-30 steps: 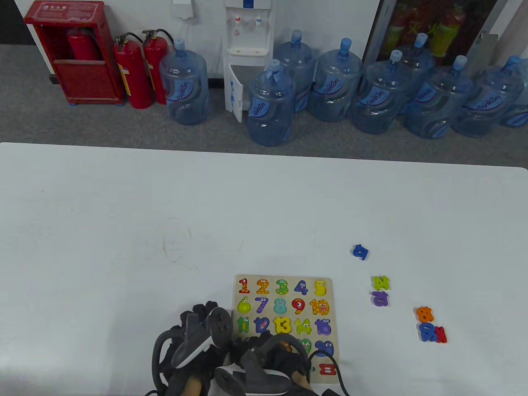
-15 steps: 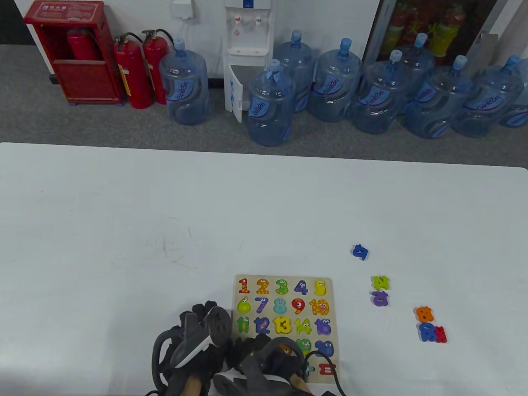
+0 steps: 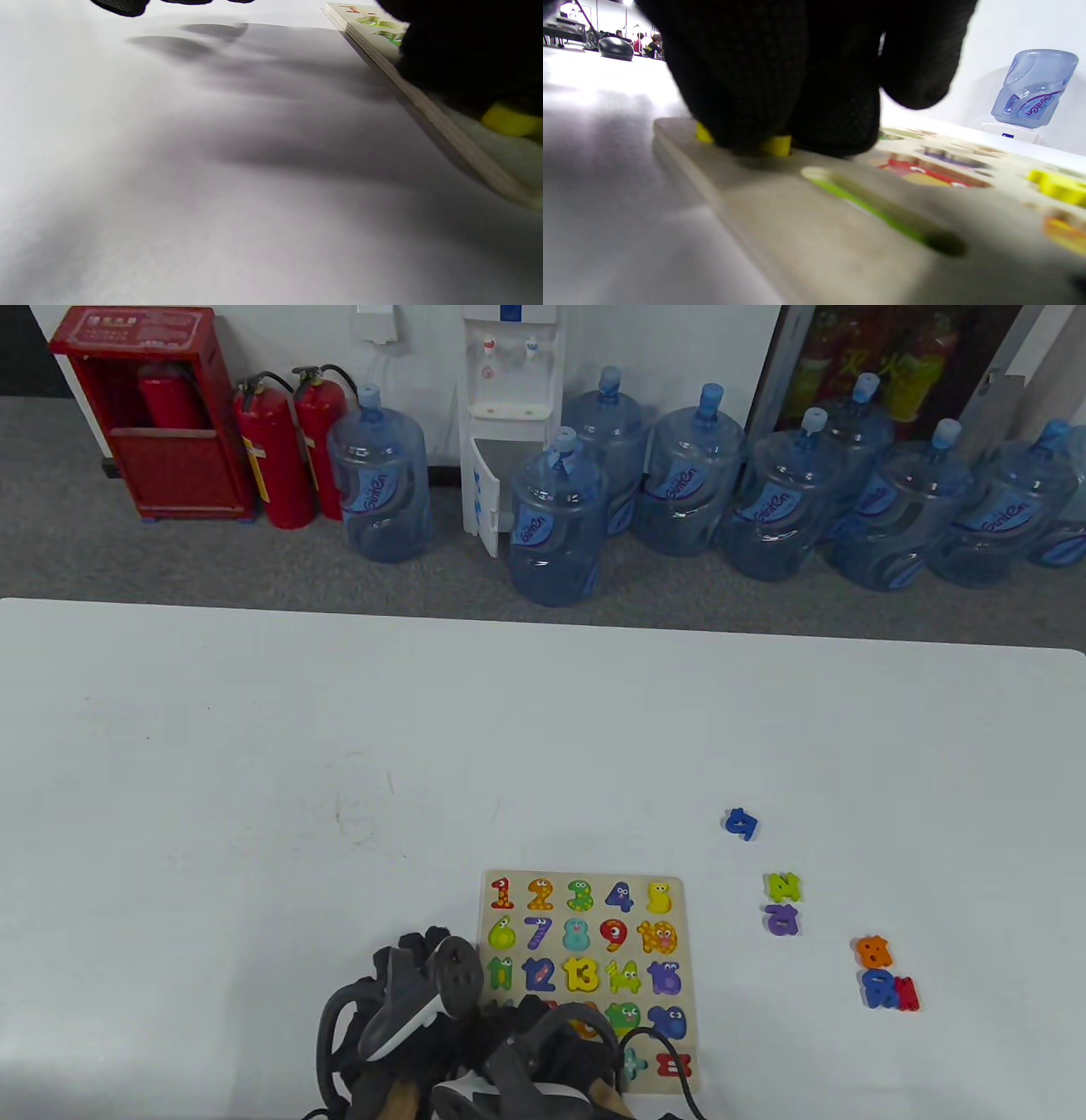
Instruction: Hold math block puzzle and insert math blocks into matching slots
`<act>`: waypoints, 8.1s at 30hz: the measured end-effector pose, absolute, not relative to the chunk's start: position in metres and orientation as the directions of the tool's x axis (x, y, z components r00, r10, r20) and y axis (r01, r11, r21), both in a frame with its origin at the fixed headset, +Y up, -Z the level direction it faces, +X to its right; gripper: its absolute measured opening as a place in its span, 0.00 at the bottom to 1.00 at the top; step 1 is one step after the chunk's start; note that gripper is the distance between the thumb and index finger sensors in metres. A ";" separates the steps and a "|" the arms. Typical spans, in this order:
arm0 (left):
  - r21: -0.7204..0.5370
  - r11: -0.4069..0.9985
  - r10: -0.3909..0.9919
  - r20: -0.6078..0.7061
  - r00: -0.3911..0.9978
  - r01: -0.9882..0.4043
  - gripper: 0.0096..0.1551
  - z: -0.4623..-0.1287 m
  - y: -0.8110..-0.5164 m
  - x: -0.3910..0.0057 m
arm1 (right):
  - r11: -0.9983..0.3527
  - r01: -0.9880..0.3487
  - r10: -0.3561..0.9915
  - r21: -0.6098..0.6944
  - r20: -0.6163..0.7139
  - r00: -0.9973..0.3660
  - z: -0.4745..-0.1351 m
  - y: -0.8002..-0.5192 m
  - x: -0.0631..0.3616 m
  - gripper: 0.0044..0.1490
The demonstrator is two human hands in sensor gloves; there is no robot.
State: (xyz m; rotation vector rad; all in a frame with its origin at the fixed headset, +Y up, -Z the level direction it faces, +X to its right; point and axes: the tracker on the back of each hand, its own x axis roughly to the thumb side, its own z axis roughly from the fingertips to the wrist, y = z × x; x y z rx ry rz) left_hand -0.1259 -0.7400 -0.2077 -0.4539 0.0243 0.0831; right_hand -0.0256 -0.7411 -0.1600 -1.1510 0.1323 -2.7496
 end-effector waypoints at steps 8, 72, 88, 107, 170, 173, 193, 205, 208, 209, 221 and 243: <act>-0.423 0.897 0.124 -0.039 0.992 -0.128 0.51 -0.207 -0.737 -0.127 | -0.993 0.051 -0.113 -0.109 0.701 -0.704 -0.166 -0.734 -0.009 0.34; -0.451 0.880 0.163 -0.010 0.987 -0.150 0.53 -0.205 -0.739 -0.123 | -0.959 0.242 -0.273 0.149 -0.251 -0.929 -0.243 -0.727 0.308 0.50; -0.468 0.872 0.167 0.010 0.986 -0.143 0.53 -0.203 -0.741 -0.119 | -0.980 0.136 -0.176 0.144 -0.321 -0.930 -0.244 -0.745 0.332 0.43; -0.478 0.867 0.175 0.019 0.984 -0.145 0.53 -0.203 -0.742 -0.118 | -0.977 0.186 -0.199 0.107 -0.118 -0.973 -0.235 -0.743 0.294 0.38; -0.489 0.860 0.183 0.026 0.983 -0.147 0.53 -0.202 -0.743 -0.117 | -0.990 0.104 -0.101 0.100 0.040 -0.994 -0.234 -0.747 0.259 0.39; -0.489 0.860 0.184 0.028 0.982 -0.148 0.53 -0.202 -0.743 -0.117 | -0.994 0.071 -0.067 0.085 0.051 -0.996 -0.232 -0.743 0.259 0.36; -0.492 0.859 0.182 0.028 0.983 -0.144 0.53 -0.202 -0.743 -0.116 | -0.997 0.057 -0.056 0.043 0.036 -0.998 -0.231 -0.741 0.257 0.32; -0.496 0.857 0.179 0.029 0.983 -0.142 0.53 -0.201 -0.743 -0.116 | -0.995 0.045 -0.040 0.090 0.052 -0.998 -0.232 -0.746 0.257 0.32; -0.496 0.857 0.180 0.029 0.983 -0.143 0.53 -0.201 -0.743 -0.116 | -0.991 0.096 -0.092 0.090 0.051 -0.994 -0.232 -0.749 0.255 0.32; -0.496 0.857 0.180 0.029 0.983 -0.142 0.53 -0.201 -0.743 -0.116 | -0.991 0.102 -0.097 0.090 0.054 -0.994 -0.232 -0.749 0.253 0.32; -0.496 0.857 0.182 0.030 0.983 -0.144 0.53 -0.201 -0.744 -0.116 | -0.982 0.107 -0.084 0.156 0.152 -0.985 -0.227 -0.742 0.249 0.41; -0.496 0.856 0.182 0.030 0.983 -0.144 0.53 -0.202 -0.744 -0.116 | -0.975 0.215 -0.204 0.057 0.155 -0.967 -0.223 -0.747 0.227 0.43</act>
